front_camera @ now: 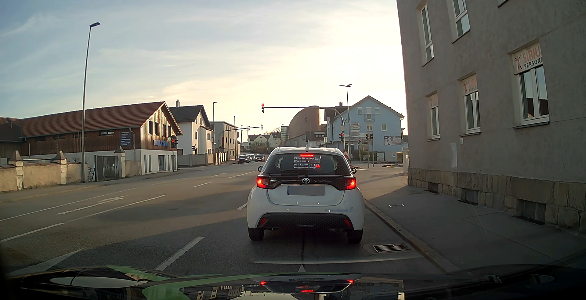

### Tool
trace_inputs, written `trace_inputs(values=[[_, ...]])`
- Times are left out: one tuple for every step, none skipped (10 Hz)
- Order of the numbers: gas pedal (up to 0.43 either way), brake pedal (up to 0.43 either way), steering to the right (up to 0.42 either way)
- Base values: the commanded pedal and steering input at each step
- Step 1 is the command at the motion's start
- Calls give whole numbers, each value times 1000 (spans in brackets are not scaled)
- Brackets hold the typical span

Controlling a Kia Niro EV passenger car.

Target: Follow the waypoints while adhering to traffic rules and regulations

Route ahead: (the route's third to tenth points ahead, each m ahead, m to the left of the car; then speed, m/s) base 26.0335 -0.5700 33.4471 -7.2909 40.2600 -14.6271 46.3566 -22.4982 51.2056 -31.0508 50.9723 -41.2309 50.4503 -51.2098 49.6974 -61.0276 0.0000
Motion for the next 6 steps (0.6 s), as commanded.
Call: trace_inputs(values=[[0,262,-6],[0,262,-6],[0,262,-6],[0,262,-6],[0,262,-6],[0,262,-6]])
